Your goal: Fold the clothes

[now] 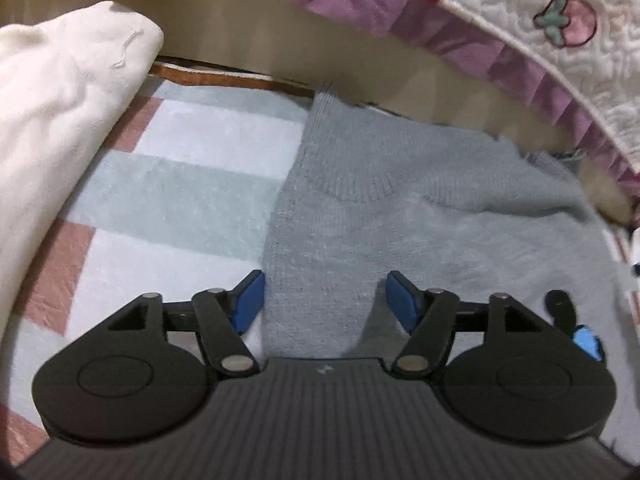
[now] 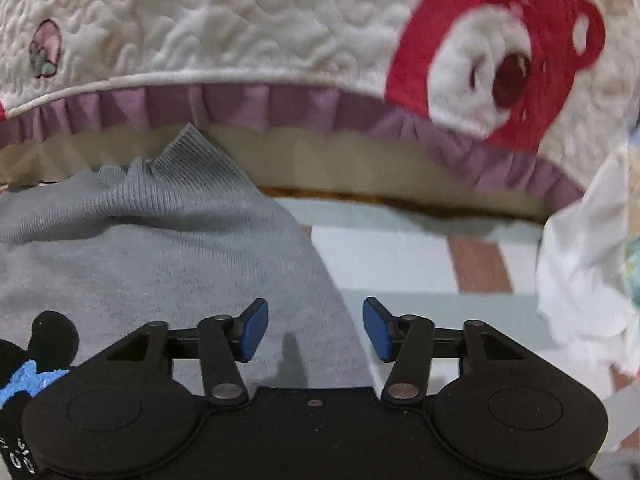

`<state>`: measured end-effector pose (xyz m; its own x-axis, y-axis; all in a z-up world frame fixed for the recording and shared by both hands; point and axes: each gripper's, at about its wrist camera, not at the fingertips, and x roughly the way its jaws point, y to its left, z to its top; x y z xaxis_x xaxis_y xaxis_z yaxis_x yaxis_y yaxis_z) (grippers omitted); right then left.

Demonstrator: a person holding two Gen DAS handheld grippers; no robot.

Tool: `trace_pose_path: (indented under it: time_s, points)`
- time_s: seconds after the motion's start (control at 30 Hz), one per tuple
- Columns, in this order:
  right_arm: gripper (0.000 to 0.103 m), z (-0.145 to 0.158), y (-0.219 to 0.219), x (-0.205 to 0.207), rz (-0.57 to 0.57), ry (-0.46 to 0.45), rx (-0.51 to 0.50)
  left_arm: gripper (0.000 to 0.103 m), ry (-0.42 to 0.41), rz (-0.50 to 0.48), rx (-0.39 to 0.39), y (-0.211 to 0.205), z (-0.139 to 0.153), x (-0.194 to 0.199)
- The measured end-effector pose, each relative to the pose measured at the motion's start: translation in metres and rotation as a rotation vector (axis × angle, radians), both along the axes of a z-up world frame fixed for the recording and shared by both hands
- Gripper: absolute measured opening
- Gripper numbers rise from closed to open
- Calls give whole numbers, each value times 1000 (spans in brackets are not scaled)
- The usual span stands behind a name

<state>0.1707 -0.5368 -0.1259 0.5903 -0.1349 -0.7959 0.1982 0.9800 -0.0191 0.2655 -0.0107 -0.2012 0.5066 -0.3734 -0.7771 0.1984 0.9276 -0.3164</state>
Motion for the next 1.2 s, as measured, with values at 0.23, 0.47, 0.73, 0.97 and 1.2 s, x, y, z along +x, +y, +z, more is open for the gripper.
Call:
trace_pose_path:
  time_s: [0.23,0.47,0.73,0.97,1.2]
  points:
    - [69,-34,-20,-4,-72,67,62,90,-25,48,-103,3,-3,5]
    - [12,-52,2,0,-97,-78,91,8,-137,-73,96,-37,2,43]
    - [18,-7,-2,-33,-91,-51,-241,18,-323,31,280,-37,44,-2]
    - [53,24,-15,-169,-133,-63,332,66,-261,-121,154,-38,64,-124]
    - [53,16,27,-299,-44,45,590,66,-69,-371,36,-27,77,-241]
